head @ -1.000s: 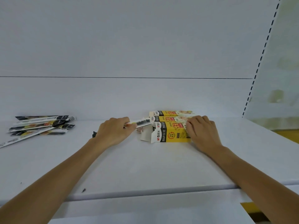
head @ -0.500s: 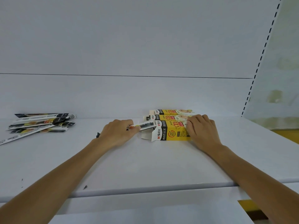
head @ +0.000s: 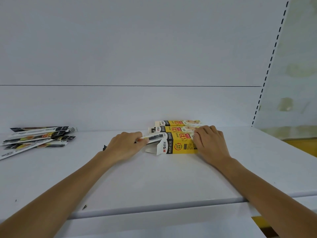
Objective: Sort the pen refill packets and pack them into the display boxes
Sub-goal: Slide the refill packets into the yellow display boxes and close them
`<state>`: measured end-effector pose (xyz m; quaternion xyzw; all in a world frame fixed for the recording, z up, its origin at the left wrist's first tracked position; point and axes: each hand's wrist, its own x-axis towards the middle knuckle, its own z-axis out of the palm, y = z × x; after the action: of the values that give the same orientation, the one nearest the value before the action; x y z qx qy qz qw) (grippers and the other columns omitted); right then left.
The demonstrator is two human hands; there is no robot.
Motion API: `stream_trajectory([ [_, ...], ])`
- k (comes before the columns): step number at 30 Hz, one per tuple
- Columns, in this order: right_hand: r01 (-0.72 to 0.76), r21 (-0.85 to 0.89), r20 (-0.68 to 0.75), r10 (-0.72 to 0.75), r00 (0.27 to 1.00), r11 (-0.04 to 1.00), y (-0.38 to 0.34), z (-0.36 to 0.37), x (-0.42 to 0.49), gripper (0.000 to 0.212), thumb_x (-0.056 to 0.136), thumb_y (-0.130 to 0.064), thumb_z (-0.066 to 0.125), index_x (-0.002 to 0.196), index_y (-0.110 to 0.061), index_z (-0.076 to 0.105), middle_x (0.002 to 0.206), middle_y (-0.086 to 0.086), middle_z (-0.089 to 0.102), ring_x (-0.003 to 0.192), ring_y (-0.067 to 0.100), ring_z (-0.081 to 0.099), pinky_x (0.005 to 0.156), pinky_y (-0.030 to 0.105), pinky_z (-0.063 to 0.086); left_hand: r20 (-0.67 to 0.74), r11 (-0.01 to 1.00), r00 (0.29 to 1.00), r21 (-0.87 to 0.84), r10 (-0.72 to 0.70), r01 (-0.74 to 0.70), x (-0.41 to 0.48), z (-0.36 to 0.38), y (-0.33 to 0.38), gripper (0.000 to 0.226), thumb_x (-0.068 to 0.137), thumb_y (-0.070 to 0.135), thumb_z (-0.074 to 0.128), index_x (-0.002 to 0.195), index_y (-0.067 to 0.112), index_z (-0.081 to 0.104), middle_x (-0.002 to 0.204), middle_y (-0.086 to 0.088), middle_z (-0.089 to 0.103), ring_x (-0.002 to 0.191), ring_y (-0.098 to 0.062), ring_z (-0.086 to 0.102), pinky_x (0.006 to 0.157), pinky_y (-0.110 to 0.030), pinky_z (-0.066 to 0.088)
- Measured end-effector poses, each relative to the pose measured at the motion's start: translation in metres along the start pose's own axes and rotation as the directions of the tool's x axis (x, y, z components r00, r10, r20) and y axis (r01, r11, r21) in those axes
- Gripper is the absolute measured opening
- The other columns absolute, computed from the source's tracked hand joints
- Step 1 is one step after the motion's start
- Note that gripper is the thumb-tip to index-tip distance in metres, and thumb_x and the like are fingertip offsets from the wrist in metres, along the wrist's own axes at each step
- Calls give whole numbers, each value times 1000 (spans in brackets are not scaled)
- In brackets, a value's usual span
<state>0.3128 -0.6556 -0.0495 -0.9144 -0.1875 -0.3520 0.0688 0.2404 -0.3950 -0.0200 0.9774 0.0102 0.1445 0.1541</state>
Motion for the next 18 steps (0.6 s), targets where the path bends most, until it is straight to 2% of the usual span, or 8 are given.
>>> stream_trajectory([
  [8,-3,10,-3,3,1000,1000,-2,-2,0,63,83,-41,7,92,-11,62,97,3,62,86,24,48,71,30,27,3,998,999,-45,-52,52,-2,-8,-10,40,93,47,41,64,20,37,62,2,42,60,-18,40,53,-29,26],
  [15,1,13,4,-1,1000,1000,-1,-2,-1,60,85,-39,10,89,-10,62,94,4,63,83,25,50,69,31,28,14,999,1000,-30,-15,16,-2,-6,-4,38,92,49,44,79,15,55,64,3,47,64,-18,45,54,-29,28],
  [18,-4,21,-4,4,1000,1000,-2,-1,-1,58,85,-38,13,87,-9,63,92,5,64,81,26,50,68,32,31,13,999,1000,-37,-1,2,-2,-5,1,37,92,48,45,70,18,51,64,4,46,63,-16,44,54,-29,28],
])
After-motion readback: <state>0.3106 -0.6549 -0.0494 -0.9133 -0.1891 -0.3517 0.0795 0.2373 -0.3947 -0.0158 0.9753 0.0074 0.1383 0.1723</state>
